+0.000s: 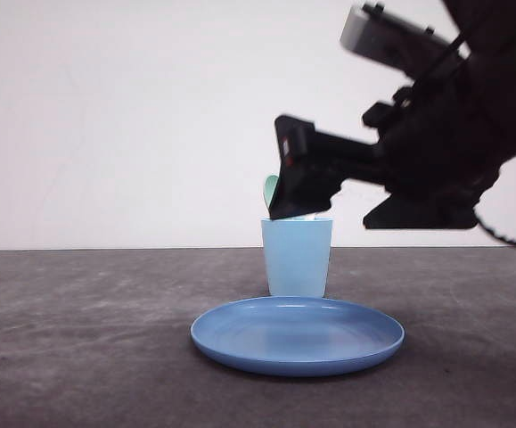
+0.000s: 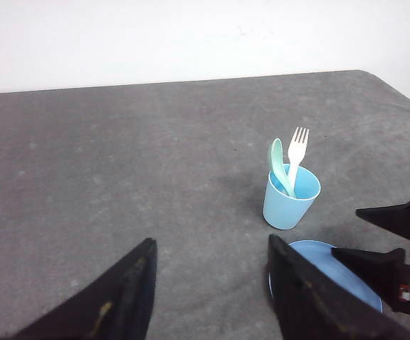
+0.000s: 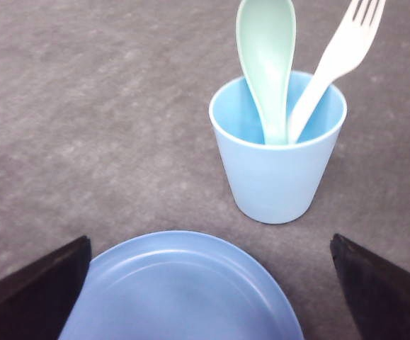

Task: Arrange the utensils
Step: 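Lower the right gripper around the blue cup rim and grasp it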

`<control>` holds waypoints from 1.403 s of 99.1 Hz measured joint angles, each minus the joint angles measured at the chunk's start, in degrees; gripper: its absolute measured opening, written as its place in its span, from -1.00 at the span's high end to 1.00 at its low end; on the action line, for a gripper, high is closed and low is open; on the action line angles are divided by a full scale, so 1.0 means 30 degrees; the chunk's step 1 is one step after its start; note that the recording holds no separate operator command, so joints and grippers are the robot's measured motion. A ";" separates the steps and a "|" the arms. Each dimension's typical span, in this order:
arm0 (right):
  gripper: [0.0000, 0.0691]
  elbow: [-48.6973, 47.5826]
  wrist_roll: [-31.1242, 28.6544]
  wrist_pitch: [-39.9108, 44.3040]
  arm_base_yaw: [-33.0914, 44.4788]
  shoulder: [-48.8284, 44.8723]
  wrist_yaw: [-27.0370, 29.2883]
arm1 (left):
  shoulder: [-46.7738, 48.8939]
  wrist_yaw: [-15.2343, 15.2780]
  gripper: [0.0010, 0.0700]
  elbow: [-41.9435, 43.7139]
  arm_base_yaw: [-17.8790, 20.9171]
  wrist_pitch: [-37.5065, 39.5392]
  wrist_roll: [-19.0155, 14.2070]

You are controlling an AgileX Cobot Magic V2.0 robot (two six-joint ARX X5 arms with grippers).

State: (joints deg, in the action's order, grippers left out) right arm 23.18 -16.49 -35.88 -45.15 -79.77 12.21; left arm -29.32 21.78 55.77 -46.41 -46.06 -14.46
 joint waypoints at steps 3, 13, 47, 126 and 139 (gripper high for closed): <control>-0.97 0.0000 -0.0102 -0.0401 0.0102 -0.0357 -0.0007 | 0.0000 0.0000 0.17 0.0000 0.0000 0.0000 0.0000; -0.97 0.0000 -0.0474 -0.1545 0.0539 -0.1370 -0.0095 | 0.0000 0.0000 0.17 0.0000 0.0000 0.0000 0.0000; -0.97 0.1457 -0.0678 -0.1953 0.1209 -0.3351 -0.1231 | 0.0000 0.0000 0.17 0.0000 0.0000 0.0036 0.0000; -0.97 0.3213 -0.0670 -0.0692 0.2586 -0.4816 -0.2579 | 0.0000 0.0000 0.17 0.0000 0.0000 0.0568 0.0015; -0.97 0.3271 -0.0670 -0.0699 0.2783 -0.4816 -0.2586 | 0.0000 0.0000 0.17 0.0000 0.0000 0.0568 0.0015</control>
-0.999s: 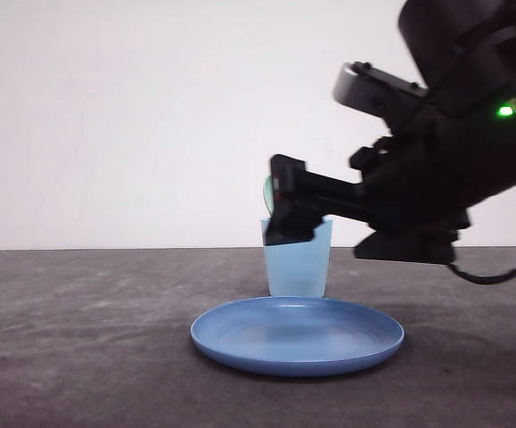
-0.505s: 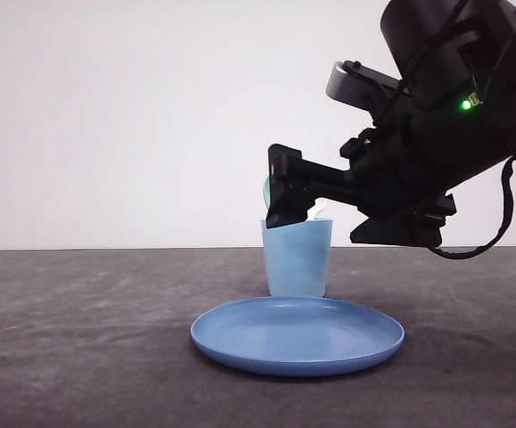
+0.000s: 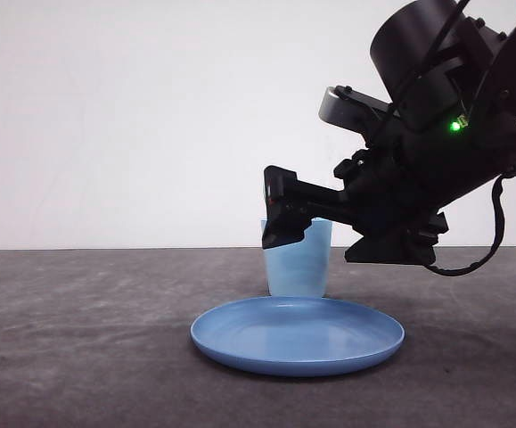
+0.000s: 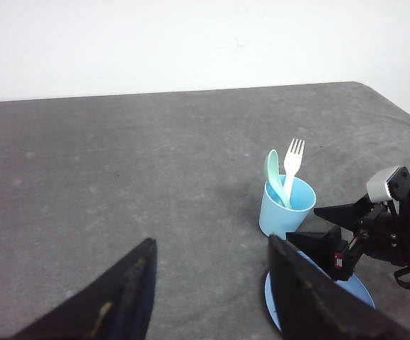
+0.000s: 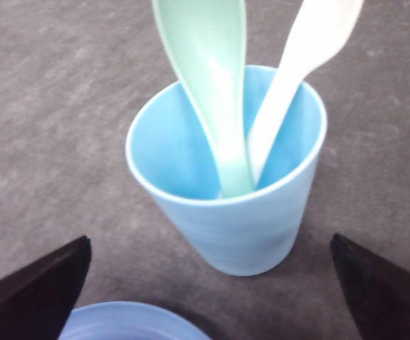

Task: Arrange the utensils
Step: 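Lower the right gripper around the blue cup rim and grasp it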

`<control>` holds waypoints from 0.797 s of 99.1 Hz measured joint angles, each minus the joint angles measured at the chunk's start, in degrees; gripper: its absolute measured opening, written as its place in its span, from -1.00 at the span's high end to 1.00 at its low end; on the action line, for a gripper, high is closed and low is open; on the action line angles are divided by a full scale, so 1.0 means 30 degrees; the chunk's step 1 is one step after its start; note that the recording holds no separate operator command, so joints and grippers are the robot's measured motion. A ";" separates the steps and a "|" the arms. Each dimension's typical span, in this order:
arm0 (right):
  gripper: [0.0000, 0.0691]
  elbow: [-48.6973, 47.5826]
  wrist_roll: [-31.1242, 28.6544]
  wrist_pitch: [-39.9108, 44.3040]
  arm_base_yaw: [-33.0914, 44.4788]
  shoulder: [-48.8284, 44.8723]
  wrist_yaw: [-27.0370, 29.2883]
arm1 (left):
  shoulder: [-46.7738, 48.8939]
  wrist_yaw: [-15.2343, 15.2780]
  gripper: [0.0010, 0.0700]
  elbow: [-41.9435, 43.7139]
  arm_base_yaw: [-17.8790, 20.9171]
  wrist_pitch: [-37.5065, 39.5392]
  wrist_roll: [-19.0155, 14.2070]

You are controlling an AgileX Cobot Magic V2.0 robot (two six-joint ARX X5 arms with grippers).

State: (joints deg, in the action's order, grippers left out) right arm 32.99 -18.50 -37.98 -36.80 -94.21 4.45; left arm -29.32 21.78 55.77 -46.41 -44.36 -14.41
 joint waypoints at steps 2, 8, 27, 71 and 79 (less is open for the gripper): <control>-0.97 0.0000 0.0000 0.0007 0.0029 0.0000 -0.0036 | 0.0000 0.0000 0.17 0.0000 0.0000 0.0007 0.0000; -0.97 0.0029 0.0000 0.0029 0.0058 0.0000 -0.0160 | 0.0000 0.0000 0.17 0.0000 0.0000 0.0015 0.0000; -0.97 0.0801 0.0015 0.0233 0.0058 -0.0255 -0.0590 | 0.0000 0.0000 0.17 0.0000 0.0000 0.0488 0.0007; -0.97 0.2295 0.0073 0.0933 0.0393 -0.1545 -0.0546 | 0.0000 0.0000 0.17 0.0000 0.0000 0.0539 0.0066; -0.97 0.2390 0.0080 0.1166 0.0597 -0.1545 -0.0554 | 0.0000 0.0000 0.17 0.0000 0.0000 0.0546 0.0066</control>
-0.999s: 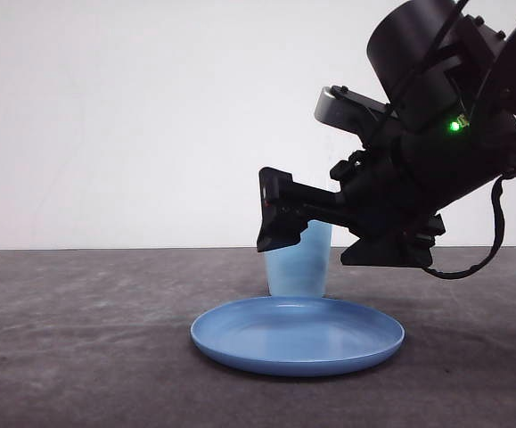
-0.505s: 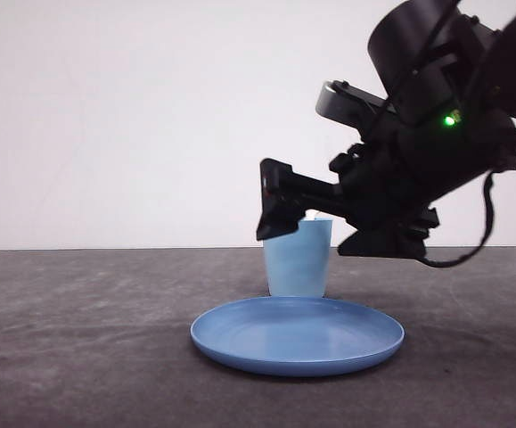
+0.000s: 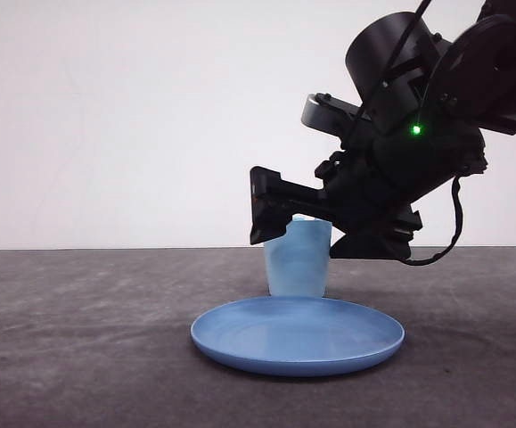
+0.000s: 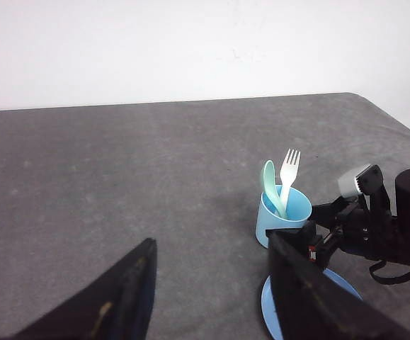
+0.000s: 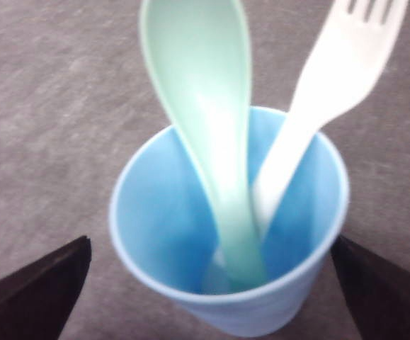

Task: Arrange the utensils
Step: 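Lower the right gripper around the blue cup rim and grasp it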

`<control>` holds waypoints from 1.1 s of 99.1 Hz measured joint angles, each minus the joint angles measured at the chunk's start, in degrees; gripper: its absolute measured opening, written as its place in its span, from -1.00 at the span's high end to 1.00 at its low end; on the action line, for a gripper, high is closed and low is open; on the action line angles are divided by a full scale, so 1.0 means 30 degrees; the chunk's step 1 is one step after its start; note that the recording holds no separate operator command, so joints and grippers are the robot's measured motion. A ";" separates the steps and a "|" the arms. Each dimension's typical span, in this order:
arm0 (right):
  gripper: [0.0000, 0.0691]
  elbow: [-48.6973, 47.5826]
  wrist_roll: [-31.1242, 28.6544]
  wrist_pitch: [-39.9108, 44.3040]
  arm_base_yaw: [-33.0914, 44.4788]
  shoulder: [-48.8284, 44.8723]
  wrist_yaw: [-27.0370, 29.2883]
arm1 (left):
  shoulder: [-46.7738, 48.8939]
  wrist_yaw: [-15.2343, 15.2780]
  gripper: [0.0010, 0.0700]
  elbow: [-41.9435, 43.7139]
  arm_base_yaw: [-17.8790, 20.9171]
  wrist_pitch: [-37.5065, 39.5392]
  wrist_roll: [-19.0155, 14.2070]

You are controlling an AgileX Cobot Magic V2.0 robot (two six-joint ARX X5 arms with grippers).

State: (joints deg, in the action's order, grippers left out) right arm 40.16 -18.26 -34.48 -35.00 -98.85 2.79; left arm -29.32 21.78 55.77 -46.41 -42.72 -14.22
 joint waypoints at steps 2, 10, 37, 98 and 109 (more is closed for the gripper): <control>-0.97 0.0022 0.0000 0.0073 0.0058 0.0000 0.0000 | 0.0000 0.0000 0.17 0.0000 0.0000 0.0007 0.0000; -0.97 0.0226 0.0000 0.0233 0.0197 -0.0168 -0.0080 | 0.0000 0.0000 0.17 0.0000 0.0000 0.0029 0.0000; -0.97 0.0954 0.0000 0.0277 0.0277 -0.1355 -0.0437 | 0.0000 0.0000 0.17 0.0000 0.0000 0.0036 0.0211; -0.73 0.2193 0.0153 0.0328 0.0372 -0.2484 -0.0357 | 0.0000 0.0000 0.17 0.0000 0.0000 0.0022 0.0306; -0.44 0.2193 0.0168 0.0328 0.0423 -0.2484 -0.0342 | 0.0000 0.0000 0.17 0.0000 0.0000 0.0022 0.0313</control>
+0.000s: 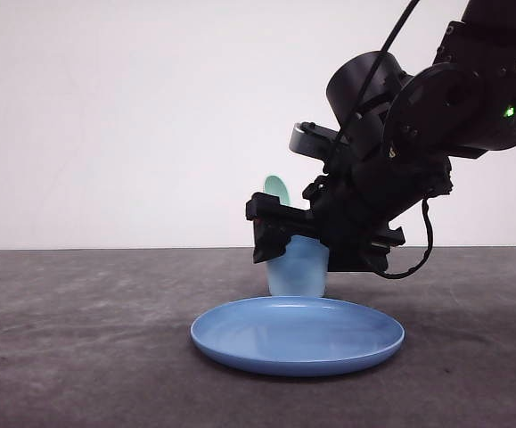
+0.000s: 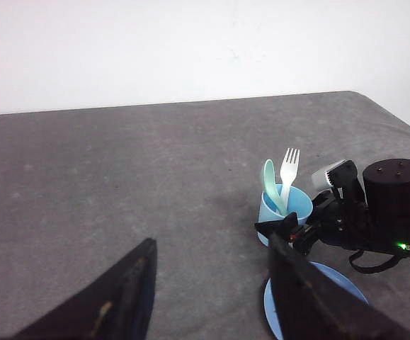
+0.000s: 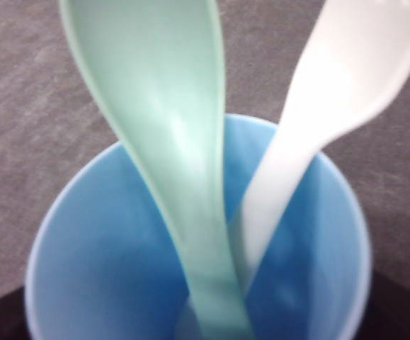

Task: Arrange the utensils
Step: 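Lower the right gripper around the blue cup rim and grasp it, then lift the cup with the right gripper above the blue plate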

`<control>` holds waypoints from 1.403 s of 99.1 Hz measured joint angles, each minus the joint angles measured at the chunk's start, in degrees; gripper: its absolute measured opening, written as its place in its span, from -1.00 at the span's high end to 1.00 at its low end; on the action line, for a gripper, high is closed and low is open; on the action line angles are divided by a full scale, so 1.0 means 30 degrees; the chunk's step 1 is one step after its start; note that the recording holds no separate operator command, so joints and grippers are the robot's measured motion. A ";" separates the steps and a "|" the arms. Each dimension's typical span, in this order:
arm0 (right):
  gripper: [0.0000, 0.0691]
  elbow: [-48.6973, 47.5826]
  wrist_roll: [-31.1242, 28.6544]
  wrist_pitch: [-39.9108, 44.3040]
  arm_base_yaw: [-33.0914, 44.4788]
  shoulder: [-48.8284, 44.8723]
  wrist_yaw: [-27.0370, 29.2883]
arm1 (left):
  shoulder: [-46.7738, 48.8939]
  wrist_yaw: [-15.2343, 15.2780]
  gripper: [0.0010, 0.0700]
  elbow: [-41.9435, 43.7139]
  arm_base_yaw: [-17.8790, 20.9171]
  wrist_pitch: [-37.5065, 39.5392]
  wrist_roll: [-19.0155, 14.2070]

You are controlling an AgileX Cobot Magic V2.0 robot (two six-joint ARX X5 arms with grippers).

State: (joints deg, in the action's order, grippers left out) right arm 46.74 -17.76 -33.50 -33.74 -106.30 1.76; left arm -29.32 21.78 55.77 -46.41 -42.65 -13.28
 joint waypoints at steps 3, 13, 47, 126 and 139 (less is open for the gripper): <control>-0.38 0.0000 0.0029 0.0000 0.0000 0.0000 0.0029 | 0.0000 0.0000 0.17 0.0000 0.0000 0.0007 0.0000; -0.34 0.0000 0.0226 0.0007 0.0007 0.0000 0.0044 | 0.0000 0.0000 0.17 0.0000 0.0000 0.0007 0.0000; -0.33 -0.0007 0.1632 0.1989 -0.0007 0.3024 -0.0007 | 0.0000 0.0000 0.17 0.0000 0.0000 0.0000 0.0007; -0.33 -0.0255 0.4437 1.2240 -0.2375 1.4630 -0.0102 | 0.0000 0.0000 0.17 0.0000 0.0000 0.0000 0.0051; -0.33 -0.1523 0.4335 1.1038 -0.3220 1.4637 -0.0066 | 0.0000 0.0000 0.17 0.0000 0.0000 -0.0022 0.0051</control>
State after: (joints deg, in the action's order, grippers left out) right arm 42.17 -4.75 -0.38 -43.40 -62.39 1.56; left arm -29.32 21.78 55.77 -46.41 -42.72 -13.13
